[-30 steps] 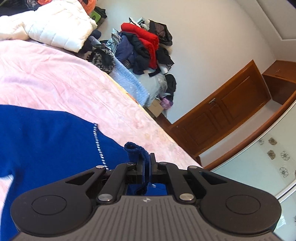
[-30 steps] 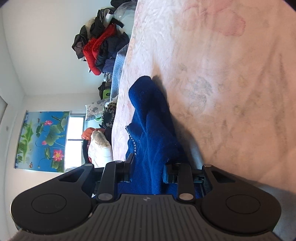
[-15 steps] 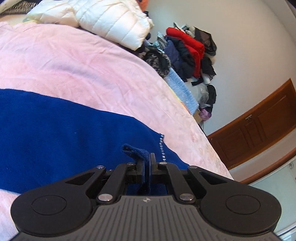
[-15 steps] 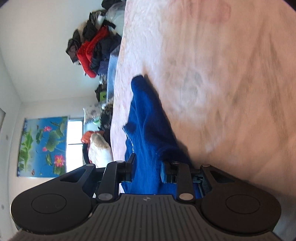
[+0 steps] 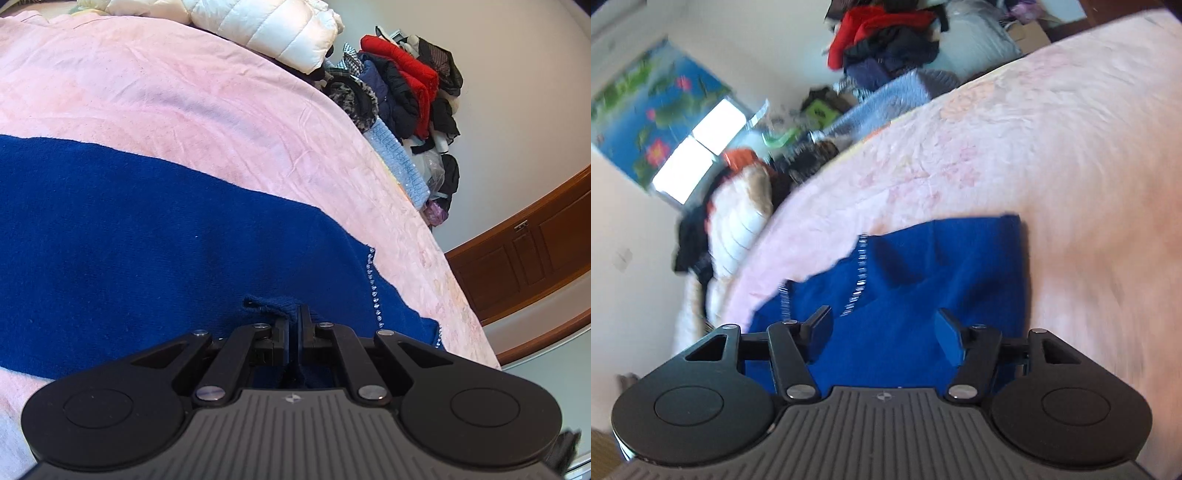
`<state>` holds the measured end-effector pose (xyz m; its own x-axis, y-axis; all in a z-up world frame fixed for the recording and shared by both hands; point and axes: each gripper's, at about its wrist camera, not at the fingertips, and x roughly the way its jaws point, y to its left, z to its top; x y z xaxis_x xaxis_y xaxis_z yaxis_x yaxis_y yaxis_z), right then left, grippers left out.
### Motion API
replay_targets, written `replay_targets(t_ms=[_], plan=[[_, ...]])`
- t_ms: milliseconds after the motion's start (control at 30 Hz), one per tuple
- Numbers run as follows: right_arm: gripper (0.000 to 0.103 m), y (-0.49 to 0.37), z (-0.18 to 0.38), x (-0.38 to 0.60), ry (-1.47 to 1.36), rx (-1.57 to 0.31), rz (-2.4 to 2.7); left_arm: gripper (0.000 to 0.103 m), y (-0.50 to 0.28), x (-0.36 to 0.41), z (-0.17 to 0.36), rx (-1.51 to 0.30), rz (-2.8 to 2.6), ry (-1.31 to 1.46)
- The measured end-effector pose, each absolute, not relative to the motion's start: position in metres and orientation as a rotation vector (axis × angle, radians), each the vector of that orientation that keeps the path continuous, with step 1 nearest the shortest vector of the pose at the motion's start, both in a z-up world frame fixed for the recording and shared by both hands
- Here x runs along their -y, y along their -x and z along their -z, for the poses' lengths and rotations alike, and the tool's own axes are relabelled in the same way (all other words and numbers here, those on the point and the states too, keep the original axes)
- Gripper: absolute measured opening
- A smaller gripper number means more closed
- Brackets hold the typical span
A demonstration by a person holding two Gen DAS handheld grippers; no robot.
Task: Fold small clothes
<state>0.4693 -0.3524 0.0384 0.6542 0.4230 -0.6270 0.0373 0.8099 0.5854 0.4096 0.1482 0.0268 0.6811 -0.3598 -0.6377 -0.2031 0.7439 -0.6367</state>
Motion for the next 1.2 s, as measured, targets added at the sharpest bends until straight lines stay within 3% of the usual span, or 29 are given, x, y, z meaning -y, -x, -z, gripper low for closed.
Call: replay_targets(t_ms=[67,133,300,467,500,533,567,600,633,900,967,1000,1067,1200], plan=[[0.061,-0.487,-0.029,0.354,-0.550,-0.867,-0.182,0.004,-0.408,-0.150,-0.027,-0.843,0.100,0.742],[0.055,-0.493,-0.020,0.361,-0.567,-0.850,-0.184,0.004,-0.407,-0.154,-0.029,-0.869,0.107,0.724],[0.055,-0.491,-0.015,0.366,-0.593,-0.839,-0.223,0.004,-0.417,-0.181,-0.027,-0.996,0.230,0.857],[0.057,-0.488,-0.017,0.359,-0.534,-0.825,-0.238,0.008,-0.421,-0.197,-0.035,-0.997,0.271,0.811],[0.057,-0.488,-0.017,0.359,-0.541,-0.825,-0.237,0.012,-0.420,-0.197,-0.032,-1.012,0.263,0.791],[0.057,-0.487,-0.017,0.359,-0.543,-0.823,-0.238,0.030,-0.418,-0.197,-0.029,-1.030,0.257,0.781],[0.057,-0.487,-0.017,0.359,-0.542,-0.819,-0.240,0.058,-0.415,-0.198,-0.025,-1.037,0.246,0.783],[0.057,-0.486,-0.016,0.359,-0.539,-0.815,-0.243,0.069,-0.411,-0.198,-0.024,-1.021,0.239,0.789],[0.057,-0.485,-0.016,0.359,-0.534,-0.810,-0.247,0.073,-0.406,-0.200,-0.024,-0.989,0.241,0.802],[0.061,-0.471,-0.031,0.334,-0.356,-0.772,-0.172,0.068,-0.388,-0.179,-0.027,-0.954,0.233,0.769],[0.063,-0.456,-0.041,0.315,-0.239,-0.708,-0.198,0.035,-0.391,-0.172,-0.028,-0.986,0.231,0.719],[0.067,-0.449,-0.044,0.307,-0.192,-0.682,-0.221,0.030,-0.392,-0.169,-0.027,-0.998,0.222,0.699],[0.069,-0.437,-0.049,0.295,-0.130,-0.650,-0.255,0.007,-0.394,-0.161,-0.027,-1.015,0.188,0.630],[0.074,-0.431,-0.043,0.287,-0.073,-0.693,-0.279,0.005,-0.390,-0.160,-0.031,-0.985,0.143,0.602]])
